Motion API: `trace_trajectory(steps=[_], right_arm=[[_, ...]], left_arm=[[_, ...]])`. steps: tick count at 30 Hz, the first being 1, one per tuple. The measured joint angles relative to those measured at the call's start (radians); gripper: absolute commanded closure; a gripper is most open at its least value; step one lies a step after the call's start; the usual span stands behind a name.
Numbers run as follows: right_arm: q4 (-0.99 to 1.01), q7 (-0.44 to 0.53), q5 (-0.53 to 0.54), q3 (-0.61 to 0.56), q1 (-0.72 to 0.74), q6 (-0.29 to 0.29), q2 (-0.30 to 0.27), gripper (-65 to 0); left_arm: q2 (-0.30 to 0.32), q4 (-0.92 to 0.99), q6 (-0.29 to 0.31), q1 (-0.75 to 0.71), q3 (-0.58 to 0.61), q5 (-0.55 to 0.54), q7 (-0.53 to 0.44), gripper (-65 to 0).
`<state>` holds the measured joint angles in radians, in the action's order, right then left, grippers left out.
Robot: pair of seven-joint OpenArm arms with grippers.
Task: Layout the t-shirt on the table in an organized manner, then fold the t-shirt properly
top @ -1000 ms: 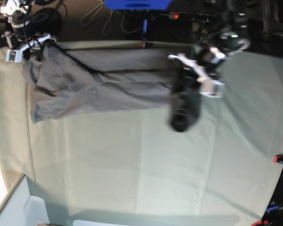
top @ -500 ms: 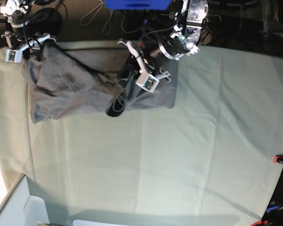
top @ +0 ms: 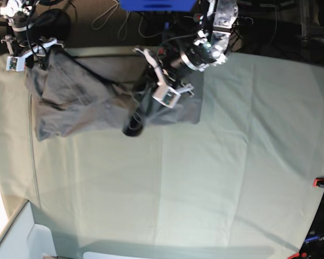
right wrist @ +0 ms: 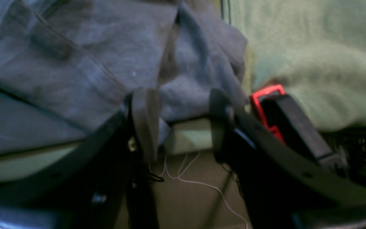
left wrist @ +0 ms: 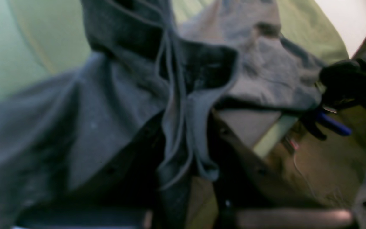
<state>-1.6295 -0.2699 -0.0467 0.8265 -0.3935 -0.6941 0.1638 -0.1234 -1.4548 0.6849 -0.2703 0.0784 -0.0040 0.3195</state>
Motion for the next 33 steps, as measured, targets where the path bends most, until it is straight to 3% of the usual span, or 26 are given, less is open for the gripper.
trace_trajectory(steps=[5,9,14,18,26,33], right_arm=[[-0.009,0.0,0.0,0.0,0.0,0.0,0.0,-26.9],[-0.047,-0.006,-0.001,0.002,0.013,0.0,0.0,-32.1],[-0.059,-0.005,-0.001,0.001,0.058,0.0,-0.002,-35.2],[-0.059,-0.006,-0.001,0.002,0.1,0.001,-0.026,-35.3],[0.041,-0.006,-0.001,0.002,0.212,0.0,-0.108,-35.5],[0.197,-0.005,-0.049,-0.003,0.278,0.0,-0.164,-35.5]], left_arm=[[0.018,0.034,0.003,0.02,0.064,-0.012,-0.013,-23.8],[0.02,0.034,0.002,0.014,0.063,-0.011,-0.013,-30.7],[0.012,0.007,0.0,0.014,0.066,-0.014,-0.012,-32.4],[0.019,-0.032,0.0,-0.002,0.063,-0.138,-0.012,-32.4],[0.117,-0.056,0.0,0.003,0.052,-0.285,-0.008,-32.4],[0.137,-0.052,0.0,-0.003,-0.156,-0.384,-0.01,-32.4]])
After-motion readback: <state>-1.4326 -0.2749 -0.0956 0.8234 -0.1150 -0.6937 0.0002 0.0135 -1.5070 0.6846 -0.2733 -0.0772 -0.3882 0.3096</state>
